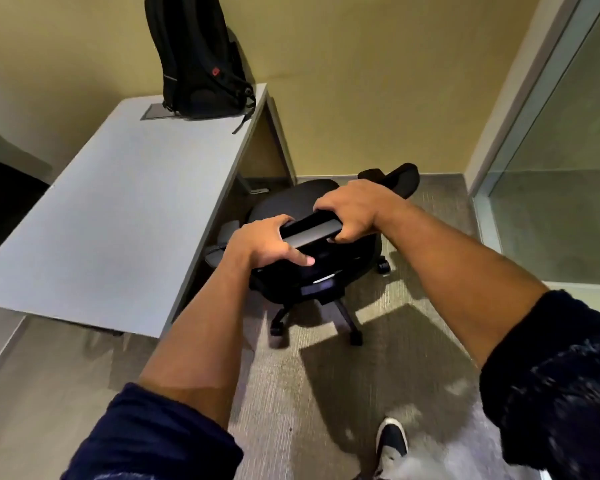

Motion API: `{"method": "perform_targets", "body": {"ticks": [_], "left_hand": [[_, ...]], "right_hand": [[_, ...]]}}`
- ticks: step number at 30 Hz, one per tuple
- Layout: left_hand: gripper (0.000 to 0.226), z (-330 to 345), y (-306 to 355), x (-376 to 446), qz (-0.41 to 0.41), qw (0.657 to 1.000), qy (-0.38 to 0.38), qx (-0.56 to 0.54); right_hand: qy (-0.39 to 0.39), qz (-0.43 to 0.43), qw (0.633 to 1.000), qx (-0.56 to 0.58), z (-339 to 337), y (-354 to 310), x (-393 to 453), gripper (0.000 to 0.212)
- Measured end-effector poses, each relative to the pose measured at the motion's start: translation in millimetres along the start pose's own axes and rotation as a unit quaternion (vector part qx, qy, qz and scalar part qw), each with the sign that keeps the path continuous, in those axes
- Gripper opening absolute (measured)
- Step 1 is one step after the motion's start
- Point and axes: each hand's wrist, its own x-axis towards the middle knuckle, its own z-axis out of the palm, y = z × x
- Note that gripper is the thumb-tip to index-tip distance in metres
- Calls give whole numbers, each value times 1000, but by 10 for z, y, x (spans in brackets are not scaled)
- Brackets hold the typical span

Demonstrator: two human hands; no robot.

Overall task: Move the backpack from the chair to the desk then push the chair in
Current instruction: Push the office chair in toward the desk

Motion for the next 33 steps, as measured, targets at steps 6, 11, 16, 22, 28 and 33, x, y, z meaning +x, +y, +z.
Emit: {"method": "perform_targets", "body": {"ticks": [6, 11, 16, 22, 28, 33], "left_hand": [[105, -240, -13, 459, -14, 999, -28, -37], [115, -367, 2, 850, -21, 993, -78, -86], [130, -571, 23, 1226, -3, 975, -183, -125], [136, -672, 19, 1596, 49, 958, -220, -177], [111, -738, 81, 1838, 69, 949, -195, -239], [128, -780, 181, 2154, 48, 951, -177, -249]], "right_hand": [[-11, -26, 1000, -13, -140, 369, 373, 63], [-34, -31, 999, 9, -226, 669, 601, 67], [-90, -18, 995, 36, -367, 915, 789, 83], [-93, -27, 995, 7, -431, 1201, 1016, 90], [-92, -68, 993, -30, -505, 1527, 1234, 79], [-89, -89, 991, -40, -672, 1793, 1393, 74]]}}
